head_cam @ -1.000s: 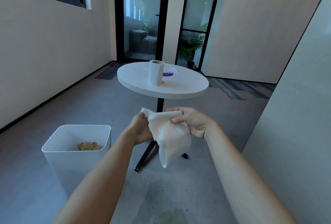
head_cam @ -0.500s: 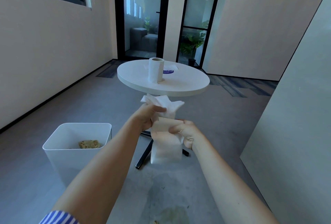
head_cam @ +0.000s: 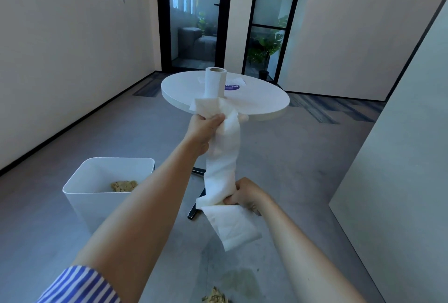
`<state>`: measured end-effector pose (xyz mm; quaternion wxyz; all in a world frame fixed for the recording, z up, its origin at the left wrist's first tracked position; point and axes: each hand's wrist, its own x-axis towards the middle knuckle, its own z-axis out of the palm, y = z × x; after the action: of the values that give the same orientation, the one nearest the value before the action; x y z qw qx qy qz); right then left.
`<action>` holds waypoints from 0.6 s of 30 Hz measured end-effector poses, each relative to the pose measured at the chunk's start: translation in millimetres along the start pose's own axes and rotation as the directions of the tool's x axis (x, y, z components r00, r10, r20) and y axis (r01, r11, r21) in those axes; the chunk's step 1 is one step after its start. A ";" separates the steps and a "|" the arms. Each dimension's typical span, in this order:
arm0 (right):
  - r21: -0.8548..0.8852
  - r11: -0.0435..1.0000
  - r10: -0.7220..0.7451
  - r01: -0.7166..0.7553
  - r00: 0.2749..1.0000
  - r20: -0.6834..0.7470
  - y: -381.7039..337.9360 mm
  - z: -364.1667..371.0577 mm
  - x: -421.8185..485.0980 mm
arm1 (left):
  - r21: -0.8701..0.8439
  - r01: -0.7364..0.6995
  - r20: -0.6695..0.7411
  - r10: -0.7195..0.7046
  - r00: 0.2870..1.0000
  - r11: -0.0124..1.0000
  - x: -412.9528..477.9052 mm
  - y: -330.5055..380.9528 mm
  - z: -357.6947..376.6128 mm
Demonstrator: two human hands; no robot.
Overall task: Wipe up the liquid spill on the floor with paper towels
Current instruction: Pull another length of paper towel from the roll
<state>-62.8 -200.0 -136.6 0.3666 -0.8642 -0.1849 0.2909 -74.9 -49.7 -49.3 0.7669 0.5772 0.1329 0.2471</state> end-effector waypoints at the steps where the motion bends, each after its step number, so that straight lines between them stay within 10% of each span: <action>1: -0.026 1.000 -0.002 0.001 1.000 -0.017 3.2 3.3 0.2 | 0.004 -0.011 -0.001 0.011 1.000 1.000 0.8 3.2 1.1; 18: 0.009 0.987 0.157 -0.158 0.967 -0.199 61.4 47.4 26.2 | 0.063 0.034 -0.056 -0.030 0.998 0.997 9.2 18.6 -1.5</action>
<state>-66.5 -201.8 -218.4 0.3560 -0.9021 -0.0793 0.2306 -72.1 -39.7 -31.3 0.7479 0.5923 0.1712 0.2462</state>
